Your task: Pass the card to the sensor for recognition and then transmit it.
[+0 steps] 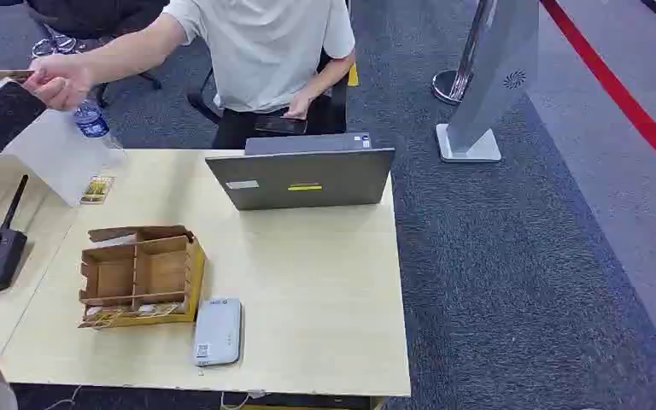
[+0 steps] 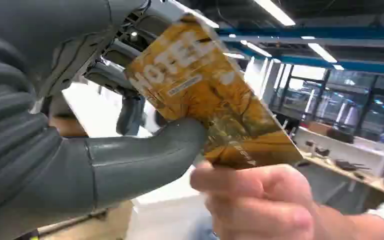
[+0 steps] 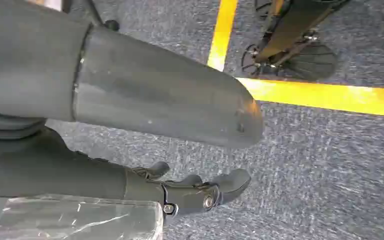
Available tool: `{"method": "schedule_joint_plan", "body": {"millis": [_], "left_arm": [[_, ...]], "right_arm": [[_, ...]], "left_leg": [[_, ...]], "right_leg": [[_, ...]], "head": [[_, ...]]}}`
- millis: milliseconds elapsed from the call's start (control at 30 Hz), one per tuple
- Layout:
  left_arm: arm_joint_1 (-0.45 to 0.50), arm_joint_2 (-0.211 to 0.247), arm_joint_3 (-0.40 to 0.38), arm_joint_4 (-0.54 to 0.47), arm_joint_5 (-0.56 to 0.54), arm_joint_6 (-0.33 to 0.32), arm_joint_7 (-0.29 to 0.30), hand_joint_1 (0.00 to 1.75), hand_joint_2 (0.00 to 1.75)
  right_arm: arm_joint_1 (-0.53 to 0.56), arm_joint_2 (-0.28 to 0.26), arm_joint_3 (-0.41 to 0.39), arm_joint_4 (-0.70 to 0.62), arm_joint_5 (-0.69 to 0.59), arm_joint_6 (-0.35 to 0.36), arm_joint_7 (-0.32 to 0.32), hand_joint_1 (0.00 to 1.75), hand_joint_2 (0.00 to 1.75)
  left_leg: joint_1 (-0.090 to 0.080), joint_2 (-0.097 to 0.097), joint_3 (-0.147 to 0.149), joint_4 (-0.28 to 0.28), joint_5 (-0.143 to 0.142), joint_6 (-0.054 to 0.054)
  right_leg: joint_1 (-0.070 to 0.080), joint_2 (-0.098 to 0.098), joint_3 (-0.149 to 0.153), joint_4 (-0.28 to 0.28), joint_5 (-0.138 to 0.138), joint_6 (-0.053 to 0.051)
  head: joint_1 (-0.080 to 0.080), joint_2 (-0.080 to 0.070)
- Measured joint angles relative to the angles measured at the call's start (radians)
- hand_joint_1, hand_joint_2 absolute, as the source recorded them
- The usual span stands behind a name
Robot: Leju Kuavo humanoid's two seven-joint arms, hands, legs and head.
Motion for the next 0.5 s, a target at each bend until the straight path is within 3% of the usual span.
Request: {"method": "schedule_joint_plan", "body": {"millis": [300, 500], "left_arm": [[-0.092, 0.061, -0.162, 0.067, -0.242, 0.047, 0.088, 1.75, 1.75], [-0.044, 0.067, -0.229, 0.008, -0.315, 0.119, 0.101, 1.75, 1.75]], "right_arm": [[0.005, 0.000, 0.000, 0.007, 0.085, 0.007, 0.033, 0.00, 0.00], [0.010, 0.006, 0.000, 0.011, 0.131, 0.008, 0.053, 0.00, 0.00]], "left_leg": [[0.000, 0.000, -0.001, 0.000, 0.000, 0.000], [0.000, 0.000, -0.001, 0.000, 0.000, 0.000]], "right_leg": [[0.000, 0.000, 0.000, 0.000, 0.000, 0.000], [0.000, 0.000, 0.000, 0.000, 0.000, 0.000]], "head": [[0.000, 0.000], [0.000, 0.000]]}}
